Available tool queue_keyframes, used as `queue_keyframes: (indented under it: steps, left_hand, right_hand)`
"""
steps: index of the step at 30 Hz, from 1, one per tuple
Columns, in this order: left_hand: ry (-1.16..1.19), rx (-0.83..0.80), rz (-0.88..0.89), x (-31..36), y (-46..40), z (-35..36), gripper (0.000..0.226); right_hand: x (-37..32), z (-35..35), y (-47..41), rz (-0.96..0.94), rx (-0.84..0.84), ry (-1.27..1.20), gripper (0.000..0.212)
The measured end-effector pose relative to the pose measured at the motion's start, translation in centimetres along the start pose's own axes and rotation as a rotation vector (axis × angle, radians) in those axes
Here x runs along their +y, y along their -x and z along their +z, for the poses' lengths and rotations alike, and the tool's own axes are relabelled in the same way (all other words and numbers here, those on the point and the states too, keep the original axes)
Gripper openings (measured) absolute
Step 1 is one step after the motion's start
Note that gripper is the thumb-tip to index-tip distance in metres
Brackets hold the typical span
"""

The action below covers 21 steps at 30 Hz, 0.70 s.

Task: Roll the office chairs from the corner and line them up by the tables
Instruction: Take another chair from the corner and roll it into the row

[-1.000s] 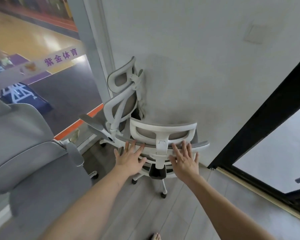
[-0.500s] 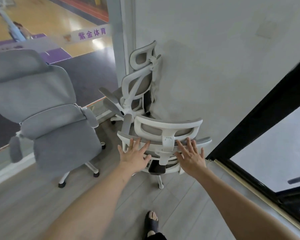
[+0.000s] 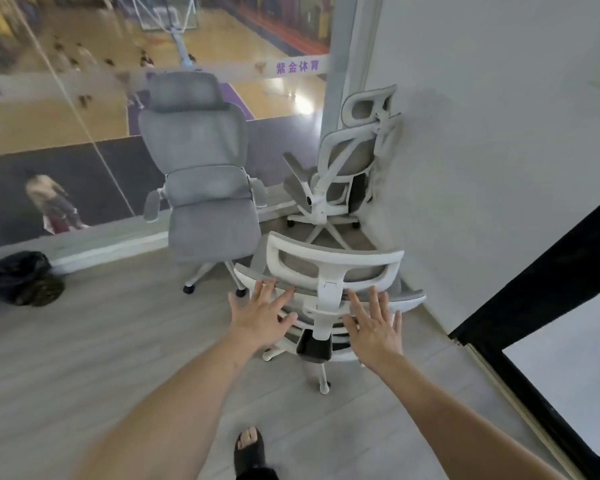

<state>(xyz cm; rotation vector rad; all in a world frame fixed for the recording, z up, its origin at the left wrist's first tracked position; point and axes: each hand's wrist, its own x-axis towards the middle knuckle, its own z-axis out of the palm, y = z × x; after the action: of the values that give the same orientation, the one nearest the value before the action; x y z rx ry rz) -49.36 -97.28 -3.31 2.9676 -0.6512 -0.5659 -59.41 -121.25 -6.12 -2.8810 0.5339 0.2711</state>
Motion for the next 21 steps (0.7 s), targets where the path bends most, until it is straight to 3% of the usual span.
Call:
queue_keyframes:
  steps: [10,21]
  left_hand:
    - [0.105,0.018,-0.313,0.9,21.5,7.8,0.061]
    - [0.262,0.21,-0.612,-3.2,41.4,16.9,0.065]
  right_hand:
    - [-1.3,1.6,14.5,-0.322,-0.136,0.066,0.06]
    - [-9.9,6.6,27.9,-0.618,-0.167,0.088,0.06]
